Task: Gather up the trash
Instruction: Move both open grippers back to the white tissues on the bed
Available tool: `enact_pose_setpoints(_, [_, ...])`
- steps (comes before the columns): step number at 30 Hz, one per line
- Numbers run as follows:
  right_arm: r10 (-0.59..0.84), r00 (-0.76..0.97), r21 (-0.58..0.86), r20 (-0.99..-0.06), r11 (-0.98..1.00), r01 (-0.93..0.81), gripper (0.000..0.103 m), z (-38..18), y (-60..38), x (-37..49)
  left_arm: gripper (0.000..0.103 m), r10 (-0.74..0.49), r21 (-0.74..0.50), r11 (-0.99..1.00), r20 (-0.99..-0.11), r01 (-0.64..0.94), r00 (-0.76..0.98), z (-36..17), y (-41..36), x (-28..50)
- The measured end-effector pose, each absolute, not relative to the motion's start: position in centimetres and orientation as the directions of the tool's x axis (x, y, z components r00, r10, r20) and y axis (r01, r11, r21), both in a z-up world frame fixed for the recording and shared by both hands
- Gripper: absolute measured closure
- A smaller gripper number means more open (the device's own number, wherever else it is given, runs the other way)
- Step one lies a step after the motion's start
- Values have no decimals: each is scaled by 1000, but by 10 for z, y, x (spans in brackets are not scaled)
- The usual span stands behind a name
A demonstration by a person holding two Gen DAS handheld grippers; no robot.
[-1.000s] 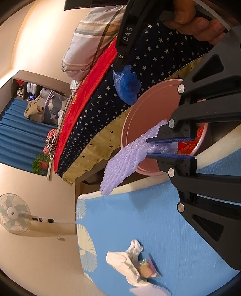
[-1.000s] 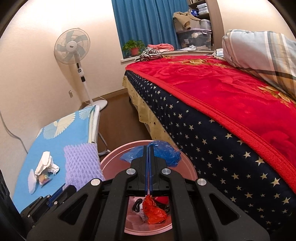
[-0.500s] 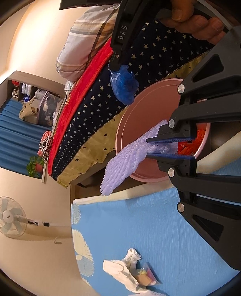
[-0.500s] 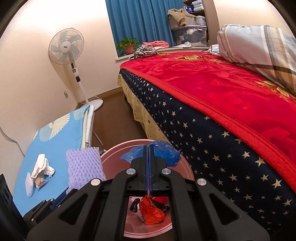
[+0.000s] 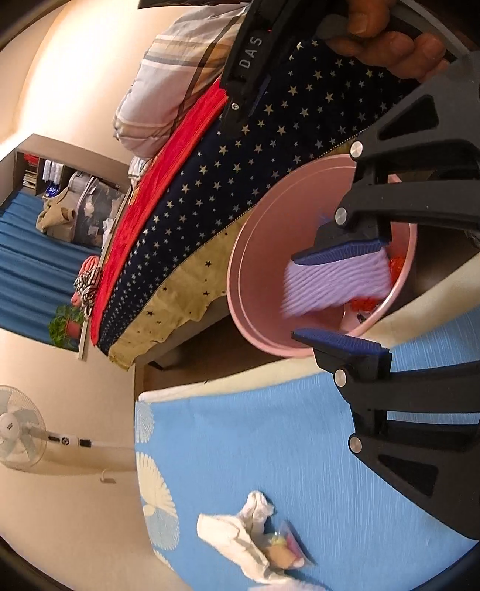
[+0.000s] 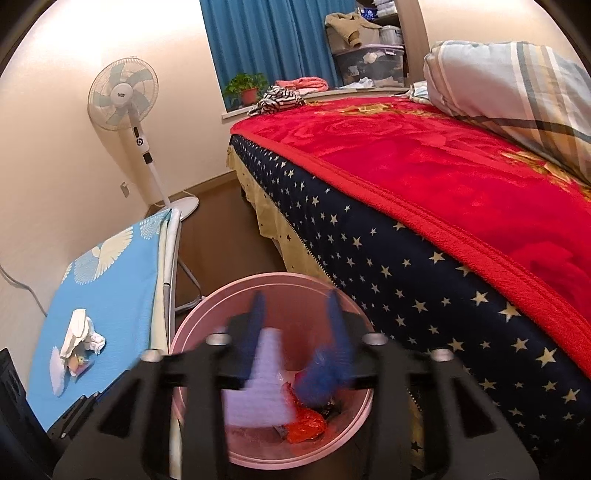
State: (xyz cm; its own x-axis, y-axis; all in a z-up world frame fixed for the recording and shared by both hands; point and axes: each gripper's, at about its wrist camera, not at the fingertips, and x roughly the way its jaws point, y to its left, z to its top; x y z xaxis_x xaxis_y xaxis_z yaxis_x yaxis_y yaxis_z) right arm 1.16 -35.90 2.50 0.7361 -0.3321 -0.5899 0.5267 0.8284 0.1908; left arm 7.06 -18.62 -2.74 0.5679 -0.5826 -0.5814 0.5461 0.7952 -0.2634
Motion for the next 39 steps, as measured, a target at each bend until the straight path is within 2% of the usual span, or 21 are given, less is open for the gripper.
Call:
enact_pose_setpoints(7, [-321, 745, 192, -585, 838, 511, 60, 27, -354, 8, 68, -567, -245, 808, -567, 536, 597, -18, -174, 65])
enact_pose_setpoints(16, [-264, 778, 210, -571, 869, 449, 55, 31, -337, 9, 69, -534, -219, 834, -551, 506, 641, -7, -144, 58])
enact_pose_setpoints(22, [-194, 802, 213, -564, 905, 369, 55, 30, -311, 20, 71, -475, -235, 877, -540, 418, 695, -4, -104, 61])
enact_pose_setpoints(29, [-105, 823, 244, -559, 927, 284, 55, 27, -279, 41, 71, -345, -247, 937, -547, 247, 763, -7, -58, 74])
enact_pose_setpoints(39, [30, 852, 334, -523, 927, 172, 55, 23, -230, 80, 71, -200, -229, 970, -557, 83, 806, -17, -19, 91])
